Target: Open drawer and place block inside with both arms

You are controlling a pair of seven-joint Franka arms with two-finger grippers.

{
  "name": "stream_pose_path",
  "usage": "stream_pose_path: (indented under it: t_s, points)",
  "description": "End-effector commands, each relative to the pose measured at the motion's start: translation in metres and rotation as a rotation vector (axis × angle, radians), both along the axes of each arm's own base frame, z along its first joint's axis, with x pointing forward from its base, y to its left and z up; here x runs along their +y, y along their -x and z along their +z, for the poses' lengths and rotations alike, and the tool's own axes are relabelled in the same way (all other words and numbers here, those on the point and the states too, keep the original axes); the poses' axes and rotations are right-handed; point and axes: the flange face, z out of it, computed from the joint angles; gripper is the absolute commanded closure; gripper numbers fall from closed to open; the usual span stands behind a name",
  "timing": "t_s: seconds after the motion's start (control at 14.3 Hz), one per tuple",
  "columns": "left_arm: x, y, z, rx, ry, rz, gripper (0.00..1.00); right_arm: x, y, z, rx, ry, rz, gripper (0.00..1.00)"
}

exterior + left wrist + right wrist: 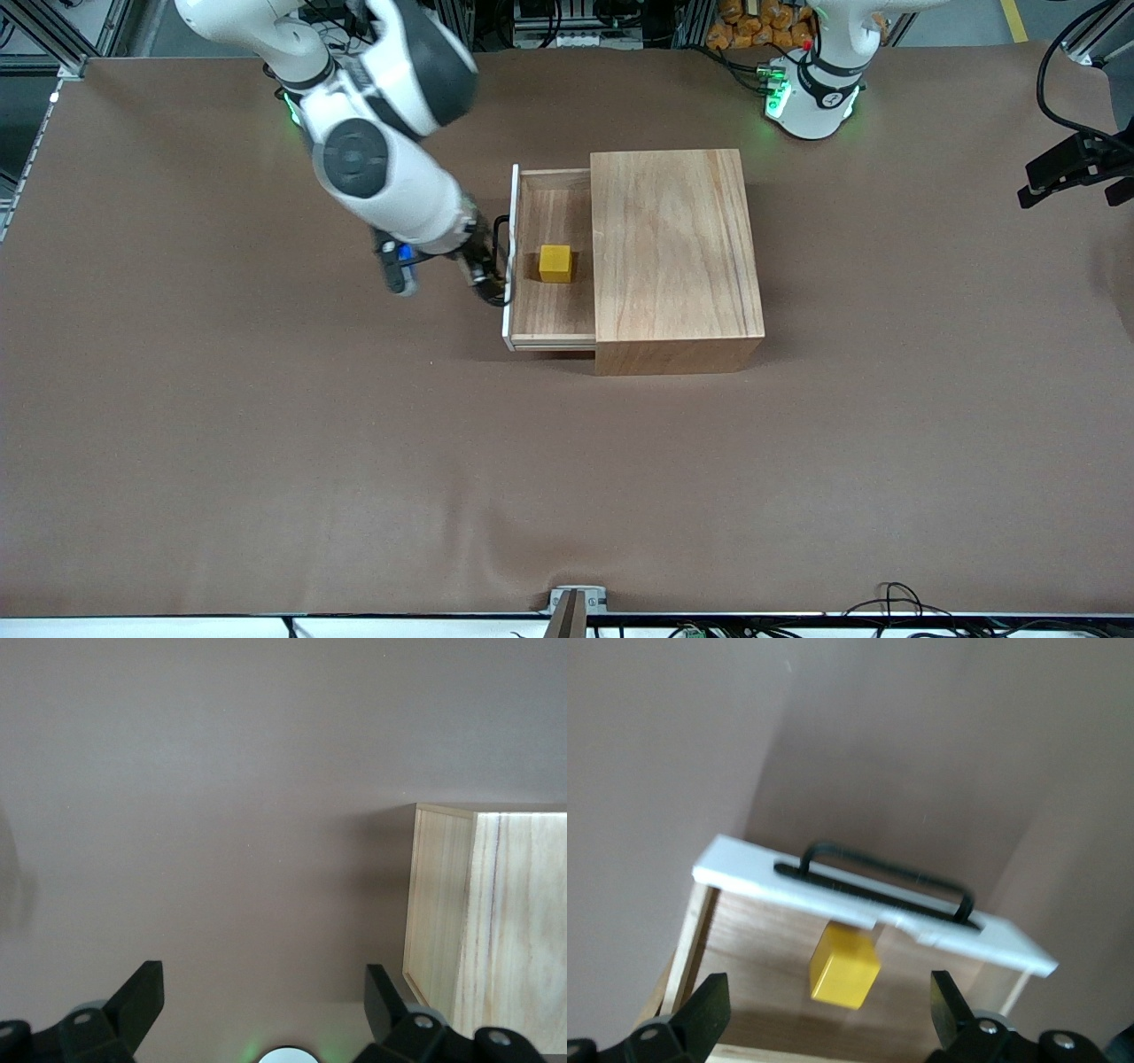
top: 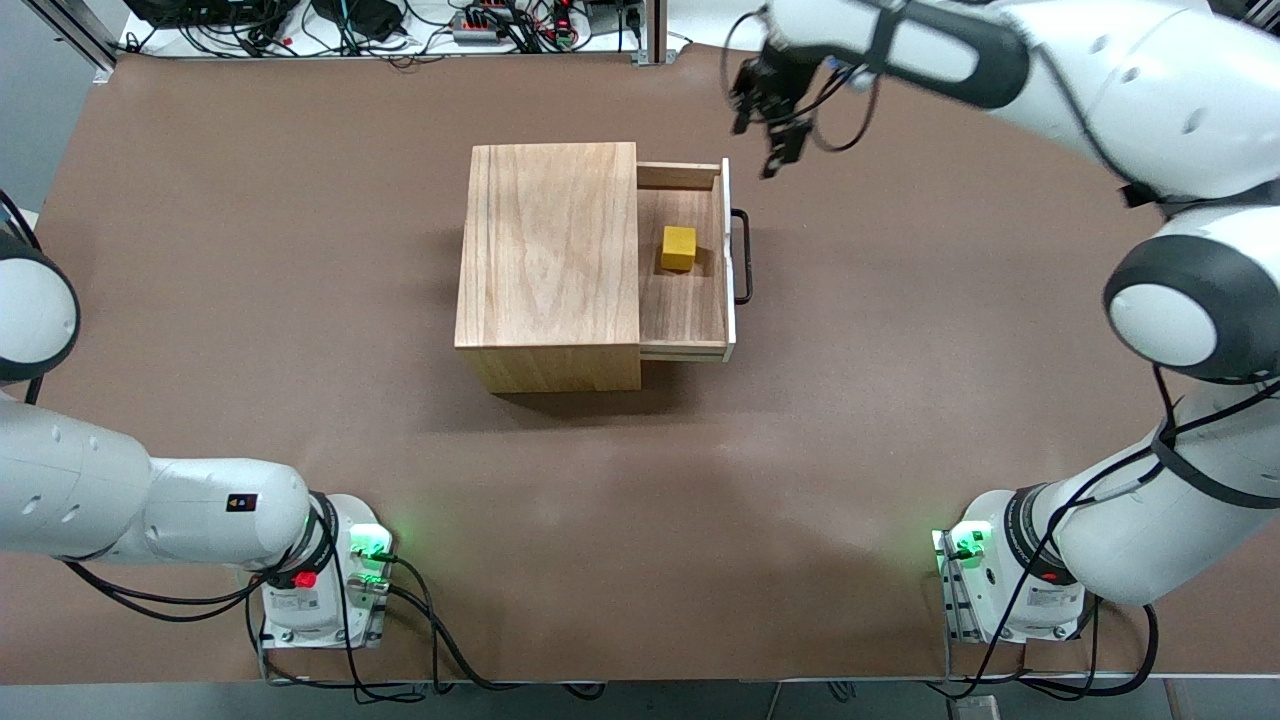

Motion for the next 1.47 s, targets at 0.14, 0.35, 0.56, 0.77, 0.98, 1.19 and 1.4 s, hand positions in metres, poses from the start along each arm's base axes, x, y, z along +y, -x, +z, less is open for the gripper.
stream_pose_path:
  t_s: [0.14,0.35,0.56,0.77,0.98,1.19,1.4]
  points:
    - [-0.002,0.000,0.003,-0.010,0.006,-0.002,0.00,-0.073,-0.009,0.022,0.005,-0.076,0.292,0.00]
    - [-0.005,0.000,0.003,-0.008,0.007,-0.031,0.00,-0.118,-0.010,0.043,-0.065,-0.137,0.525,0.00]
    - [-0.009,0.000,0.003,-0.008,0.005,-0.031,0.00,-0.159,-0.019,0.041,-0.101,-0.172,0.683,0.00]
    - [-0.007,0.000,0.003,-0.008,0.007,-0.040,0.00,-0.201,-0.022,0.044,-0.098,-0.134,0.794,0.00]
    - [-0.008,0.000,0.003,-0.007,0.006,-0.042,0.00,-0.249,-0.021,0.067,-0.137,-0.089,0.908,0.00]
    - [-0.007,0.000,0.003,-0.007,0.009,-0.040,0.00,-0.291,-0.013,0.091,-0.182,-0.107,0.982,0.00]
    - [-0.012,0.000,0.002,-0.005,0.009,-0.048,0.00,-0.321,-0.005,0.113,-0.210,-0.070,1.049,0.00]
